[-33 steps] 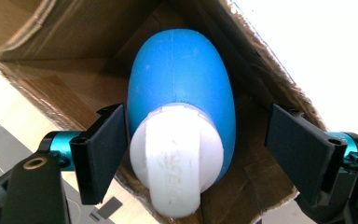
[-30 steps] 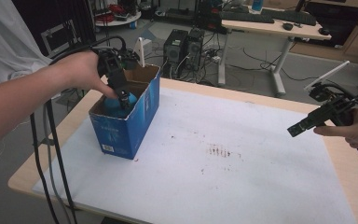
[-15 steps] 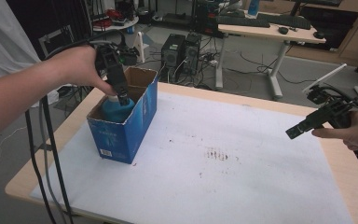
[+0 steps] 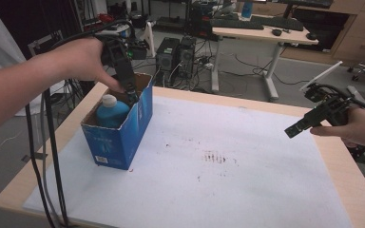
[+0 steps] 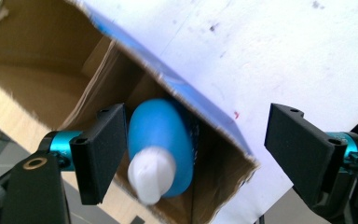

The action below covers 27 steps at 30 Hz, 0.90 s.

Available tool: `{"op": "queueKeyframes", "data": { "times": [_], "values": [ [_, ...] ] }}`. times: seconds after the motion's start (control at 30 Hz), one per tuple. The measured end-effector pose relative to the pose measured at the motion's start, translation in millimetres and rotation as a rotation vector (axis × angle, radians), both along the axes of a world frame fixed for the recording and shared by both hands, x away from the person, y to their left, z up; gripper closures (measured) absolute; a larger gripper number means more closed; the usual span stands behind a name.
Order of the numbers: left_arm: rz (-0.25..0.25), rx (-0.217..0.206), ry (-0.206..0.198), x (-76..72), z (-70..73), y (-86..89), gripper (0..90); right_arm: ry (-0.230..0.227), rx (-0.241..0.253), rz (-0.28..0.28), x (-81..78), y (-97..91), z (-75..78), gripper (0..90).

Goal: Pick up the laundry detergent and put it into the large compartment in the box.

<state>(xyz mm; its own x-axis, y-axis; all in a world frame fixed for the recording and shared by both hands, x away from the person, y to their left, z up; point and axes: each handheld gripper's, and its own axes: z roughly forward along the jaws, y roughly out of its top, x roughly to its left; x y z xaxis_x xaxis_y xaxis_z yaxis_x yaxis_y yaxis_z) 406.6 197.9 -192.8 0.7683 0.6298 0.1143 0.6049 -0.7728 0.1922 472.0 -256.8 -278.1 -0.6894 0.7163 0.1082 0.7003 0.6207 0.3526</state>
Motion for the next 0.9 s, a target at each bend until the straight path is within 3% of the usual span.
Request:
{"op": "queueKeyframes", "data": {
  "times": [0.33, 0.9],
  "values": [
    [-0.083, -0.015, 0.001, 3.2, 3.1, -32.7, 21.3, -0.023, -0.029, -0.004, -5.9, -2.0, 12.0, 21.6],
    [-0.203, -0.017, 0.028, 11.5, -10.2, -93.4, 21.3, -0.05, -0.054, -0.024, -16.4, -11.9, 25.8, 21.6]
  ]
}}
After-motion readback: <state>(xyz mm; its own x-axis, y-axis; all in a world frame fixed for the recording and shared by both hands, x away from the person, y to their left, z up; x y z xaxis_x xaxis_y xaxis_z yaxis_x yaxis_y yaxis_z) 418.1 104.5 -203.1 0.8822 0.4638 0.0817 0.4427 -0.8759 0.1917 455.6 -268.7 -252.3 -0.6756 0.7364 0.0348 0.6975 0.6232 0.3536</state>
